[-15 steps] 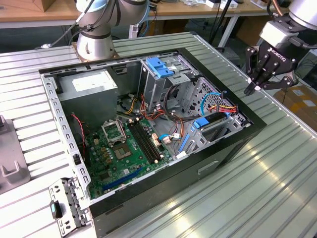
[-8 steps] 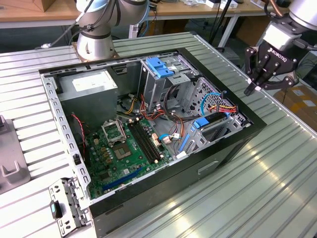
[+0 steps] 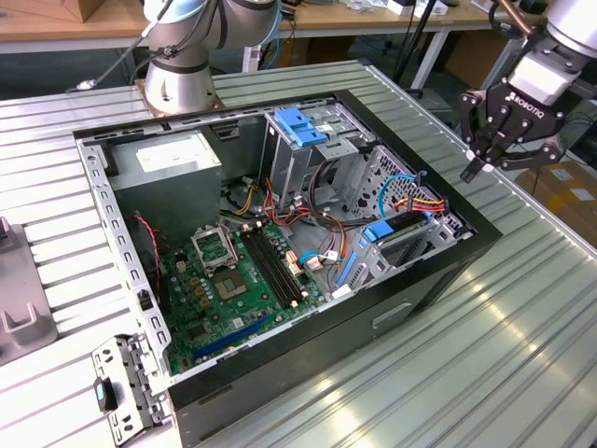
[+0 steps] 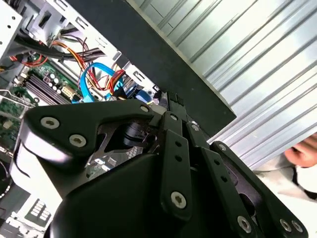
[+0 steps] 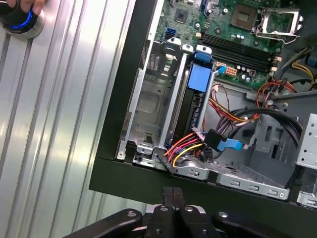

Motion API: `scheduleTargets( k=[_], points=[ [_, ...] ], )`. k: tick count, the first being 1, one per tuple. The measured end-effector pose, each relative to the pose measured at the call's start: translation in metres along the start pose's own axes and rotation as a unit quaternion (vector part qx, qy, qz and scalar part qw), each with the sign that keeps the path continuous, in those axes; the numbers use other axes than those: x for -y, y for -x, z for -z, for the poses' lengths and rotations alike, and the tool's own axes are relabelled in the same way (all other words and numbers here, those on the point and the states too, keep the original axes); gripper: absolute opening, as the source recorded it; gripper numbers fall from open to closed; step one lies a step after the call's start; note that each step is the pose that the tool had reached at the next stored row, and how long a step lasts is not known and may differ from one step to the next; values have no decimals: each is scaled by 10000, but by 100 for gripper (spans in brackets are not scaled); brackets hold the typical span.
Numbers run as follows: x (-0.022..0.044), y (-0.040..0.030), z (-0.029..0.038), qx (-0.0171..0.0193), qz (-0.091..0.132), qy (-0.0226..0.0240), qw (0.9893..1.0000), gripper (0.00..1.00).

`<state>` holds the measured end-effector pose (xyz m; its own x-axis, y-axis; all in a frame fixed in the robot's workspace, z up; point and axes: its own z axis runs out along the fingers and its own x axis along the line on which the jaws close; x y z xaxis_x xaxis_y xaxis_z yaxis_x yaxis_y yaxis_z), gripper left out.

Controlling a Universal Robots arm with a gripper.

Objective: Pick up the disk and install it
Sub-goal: 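Insert the first disk wire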

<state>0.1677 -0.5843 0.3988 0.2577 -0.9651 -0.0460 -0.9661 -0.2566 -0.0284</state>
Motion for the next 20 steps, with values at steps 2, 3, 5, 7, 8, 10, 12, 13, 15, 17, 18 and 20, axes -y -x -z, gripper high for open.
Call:
scheduleTargets(
  k=[2,3,5,7,8,10,12,13,15,17,18,20],
  points=[
    [0,0,0,3,137,6,9999,10],
    [0,-1,0,5,197,9,9998,10],
    [0,-1,0,9,342,16,9994,10],
    [0,-2,0,13,464,21,9989,10],
    [0,-2,0,16,569,26,9984,10],
    [-1,-2,0,20,701,32,9975,10],
    [0,-2,0,25,881,41,9961,10],
    [-1,-3,-1,27,935,43,9956,10],
    [-1,-3,0,30,1061,49,9943,10],
    [-1,-3,0,34,1198,55,9928,10],
    [-1,-3,0,35,1257,58,9920,10],
    [-1,-4,0,39,1388,64,9903,10]
  ],
)
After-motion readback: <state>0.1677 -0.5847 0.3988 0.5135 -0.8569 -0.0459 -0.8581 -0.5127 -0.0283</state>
